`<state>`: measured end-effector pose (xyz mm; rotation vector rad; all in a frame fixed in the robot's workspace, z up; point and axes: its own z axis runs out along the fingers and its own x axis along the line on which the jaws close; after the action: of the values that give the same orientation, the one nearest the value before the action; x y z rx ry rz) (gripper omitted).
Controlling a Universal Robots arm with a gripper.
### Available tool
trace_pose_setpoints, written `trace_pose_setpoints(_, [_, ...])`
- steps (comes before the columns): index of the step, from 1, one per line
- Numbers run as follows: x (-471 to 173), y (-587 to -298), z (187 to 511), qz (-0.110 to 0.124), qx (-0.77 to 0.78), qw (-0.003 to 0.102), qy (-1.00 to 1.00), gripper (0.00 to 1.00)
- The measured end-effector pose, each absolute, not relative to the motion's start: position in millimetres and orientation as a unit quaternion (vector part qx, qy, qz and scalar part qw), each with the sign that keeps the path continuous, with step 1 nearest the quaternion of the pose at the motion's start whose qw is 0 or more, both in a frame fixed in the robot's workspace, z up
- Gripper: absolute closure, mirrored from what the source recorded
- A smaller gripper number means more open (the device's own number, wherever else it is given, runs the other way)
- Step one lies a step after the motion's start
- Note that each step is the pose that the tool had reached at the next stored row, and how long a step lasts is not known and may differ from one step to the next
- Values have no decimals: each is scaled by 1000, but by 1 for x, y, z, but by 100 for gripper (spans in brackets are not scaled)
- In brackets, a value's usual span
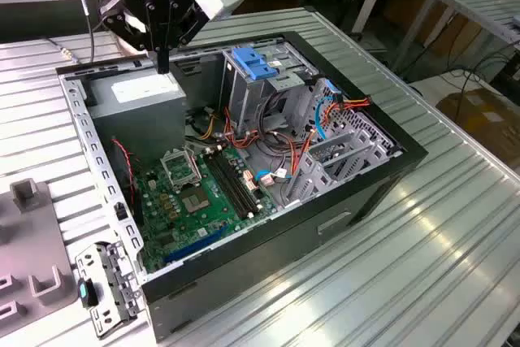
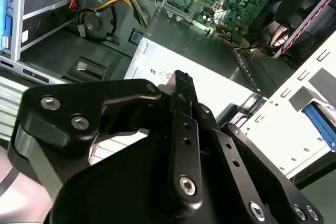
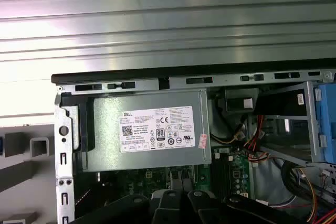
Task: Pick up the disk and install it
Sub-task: 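Reach for the disk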
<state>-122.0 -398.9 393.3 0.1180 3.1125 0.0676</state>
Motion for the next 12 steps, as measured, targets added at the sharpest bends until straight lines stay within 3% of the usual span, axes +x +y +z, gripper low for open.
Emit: trace_pose_setpoints(12, [-128, -399, 393, 22, 38, 13, 999, 89])
